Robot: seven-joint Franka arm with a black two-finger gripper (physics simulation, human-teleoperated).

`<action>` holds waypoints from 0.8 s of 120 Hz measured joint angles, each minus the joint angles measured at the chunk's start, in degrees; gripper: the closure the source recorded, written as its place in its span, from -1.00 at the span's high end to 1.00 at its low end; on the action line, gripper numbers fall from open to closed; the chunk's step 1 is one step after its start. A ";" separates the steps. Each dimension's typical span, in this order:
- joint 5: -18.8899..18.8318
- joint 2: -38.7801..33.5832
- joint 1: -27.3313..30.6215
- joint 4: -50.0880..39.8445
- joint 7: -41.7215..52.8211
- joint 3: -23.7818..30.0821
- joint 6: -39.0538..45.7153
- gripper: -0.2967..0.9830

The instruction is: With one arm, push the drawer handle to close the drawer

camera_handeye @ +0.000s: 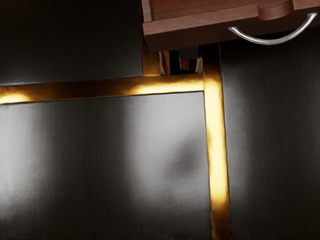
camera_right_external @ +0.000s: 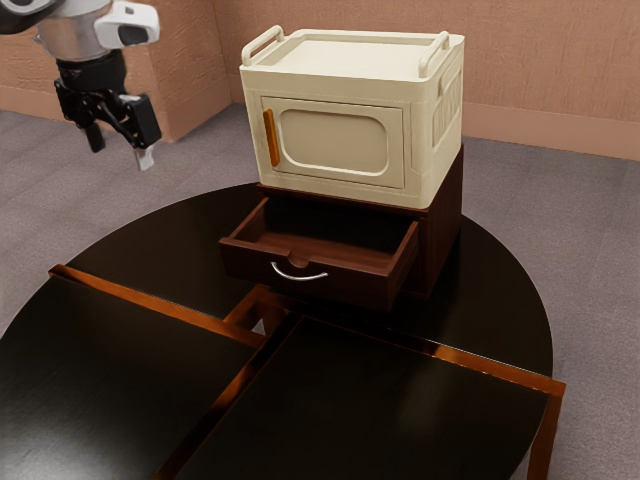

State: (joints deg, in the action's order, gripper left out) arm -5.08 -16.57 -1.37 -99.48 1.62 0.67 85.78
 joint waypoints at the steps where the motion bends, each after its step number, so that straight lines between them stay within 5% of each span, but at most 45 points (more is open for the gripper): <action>1: -0.07 -0.04 -0.01 -0.03 0.05 0.02 -0.08 0.53; 41: -0.88 2.62 -0.34 0.10 0.99 -0.45 -1.51 0.53; 67: 2.23 7.61 -2.27 -10.76 -1.18 1.38 8.36 -0.28; 96: 6.58 8.95 -4.40 -22.06 -5.33 1.24 29.11 -0.59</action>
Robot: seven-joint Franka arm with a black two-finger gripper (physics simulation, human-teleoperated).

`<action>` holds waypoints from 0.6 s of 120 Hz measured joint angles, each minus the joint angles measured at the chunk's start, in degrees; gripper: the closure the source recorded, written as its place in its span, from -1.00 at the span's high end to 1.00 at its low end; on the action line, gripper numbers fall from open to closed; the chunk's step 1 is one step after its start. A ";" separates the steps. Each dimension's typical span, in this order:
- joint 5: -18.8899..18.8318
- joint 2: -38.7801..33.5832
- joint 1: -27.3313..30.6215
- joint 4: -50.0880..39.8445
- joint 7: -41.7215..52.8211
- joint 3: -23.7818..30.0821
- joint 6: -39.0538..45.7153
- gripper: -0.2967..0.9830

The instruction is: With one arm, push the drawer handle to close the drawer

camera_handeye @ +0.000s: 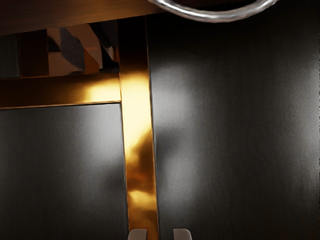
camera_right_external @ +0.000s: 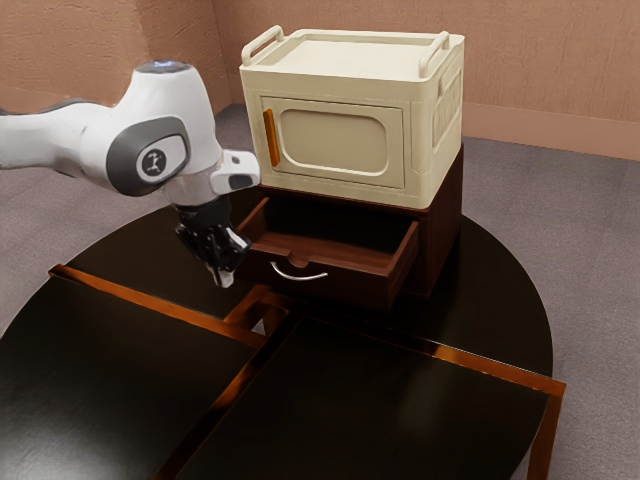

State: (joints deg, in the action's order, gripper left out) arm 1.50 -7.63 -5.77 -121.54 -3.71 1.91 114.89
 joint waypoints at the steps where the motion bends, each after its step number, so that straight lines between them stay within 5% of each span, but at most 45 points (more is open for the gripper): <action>1: 0.07 0.10 -0.01 -0.08 -0.15 0.00 0.48 -0.60; 72: 1.41 9.07 -0.35 -0.03 -1.54 -0.01 13.59 -0.69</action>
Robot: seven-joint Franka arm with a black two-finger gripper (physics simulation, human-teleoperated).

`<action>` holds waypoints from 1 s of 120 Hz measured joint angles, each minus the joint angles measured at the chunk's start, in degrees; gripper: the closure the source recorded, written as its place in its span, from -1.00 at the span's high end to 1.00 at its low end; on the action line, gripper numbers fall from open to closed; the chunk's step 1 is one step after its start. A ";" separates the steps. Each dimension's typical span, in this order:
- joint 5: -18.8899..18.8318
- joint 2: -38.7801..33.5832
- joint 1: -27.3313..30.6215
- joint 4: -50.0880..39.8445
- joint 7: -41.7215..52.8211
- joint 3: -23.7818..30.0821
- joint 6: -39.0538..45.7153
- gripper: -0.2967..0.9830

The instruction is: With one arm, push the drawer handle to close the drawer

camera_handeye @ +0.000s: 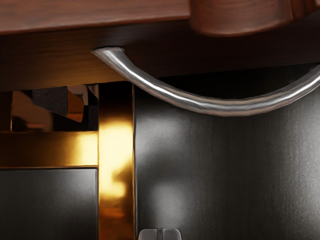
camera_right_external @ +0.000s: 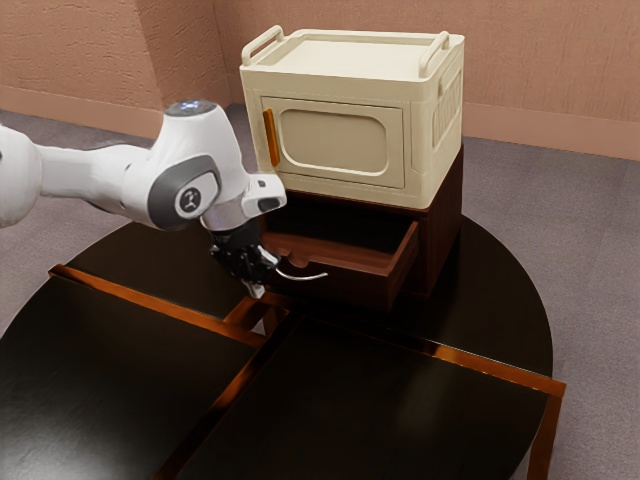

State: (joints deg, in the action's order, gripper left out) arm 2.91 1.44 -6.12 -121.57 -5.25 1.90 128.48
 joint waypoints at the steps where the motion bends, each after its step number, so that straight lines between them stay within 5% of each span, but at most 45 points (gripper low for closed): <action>1: 0.00 0.16 -0.01 0.10 0.00 0.00 0.09 -0.69; 58: -0.22 9.01 -1.05 8.37 0.50 -0.09 2.65 -0.69; 120: -0.32 22.50 0.32 26.78 3.06 -0.41 1.84 -0.69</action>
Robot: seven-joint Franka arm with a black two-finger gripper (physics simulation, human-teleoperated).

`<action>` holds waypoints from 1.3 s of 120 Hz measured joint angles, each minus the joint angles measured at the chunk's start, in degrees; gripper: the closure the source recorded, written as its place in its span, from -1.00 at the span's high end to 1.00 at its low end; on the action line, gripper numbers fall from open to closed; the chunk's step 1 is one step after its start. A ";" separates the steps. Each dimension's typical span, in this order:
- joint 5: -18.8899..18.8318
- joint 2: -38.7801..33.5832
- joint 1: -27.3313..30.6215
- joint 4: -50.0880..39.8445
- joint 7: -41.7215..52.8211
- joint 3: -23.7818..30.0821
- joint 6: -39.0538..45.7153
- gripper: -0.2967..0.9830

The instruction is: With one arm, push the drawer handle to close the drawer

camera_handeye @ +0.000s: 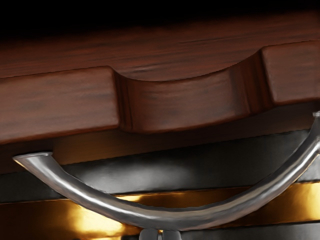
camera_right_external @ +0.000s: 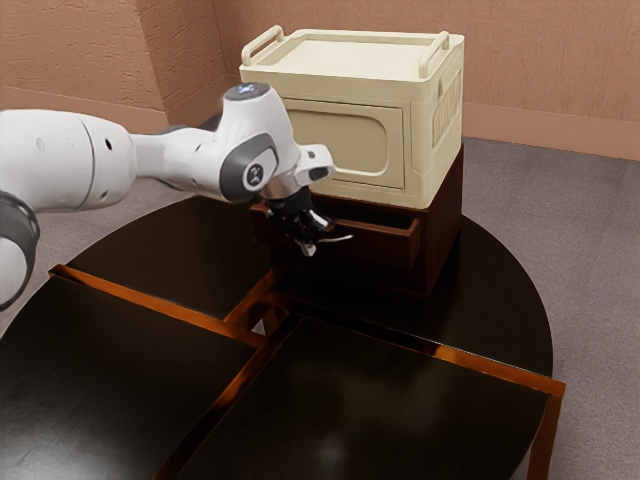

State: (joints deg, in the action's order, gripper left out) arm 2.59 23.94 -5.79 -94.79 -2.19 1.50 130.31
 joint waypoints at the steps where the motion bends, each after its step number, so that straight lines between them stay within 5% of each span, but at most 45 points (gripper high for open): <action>1: 0.00 0.20 0.00 0.25 0.04 0.00 -0.01 -0.69; 54: 0.91 7.88 -0.18 11.53 2.36 -0.08 -0.24 -0.69; 74: 7.25 -6.63 -3.30 -8.62 1.67 -3.02 1.83 -0.69; 90: 5.68 -21.71 -3.42 -18.99 -1.11 -3.33 -2.21 -0.69; 120: 2.72 -32.38 -3.06 -19.70 -2.09 -3.37 -16.50 0.10; 156: -0.19 -35.04 -2.04 -20.09 -1.18 -3.08 -25.57 0.43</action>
State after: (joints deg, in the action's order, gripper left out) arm 2.40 -11.10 -7.83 -114.87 -3.37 -1.58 104.74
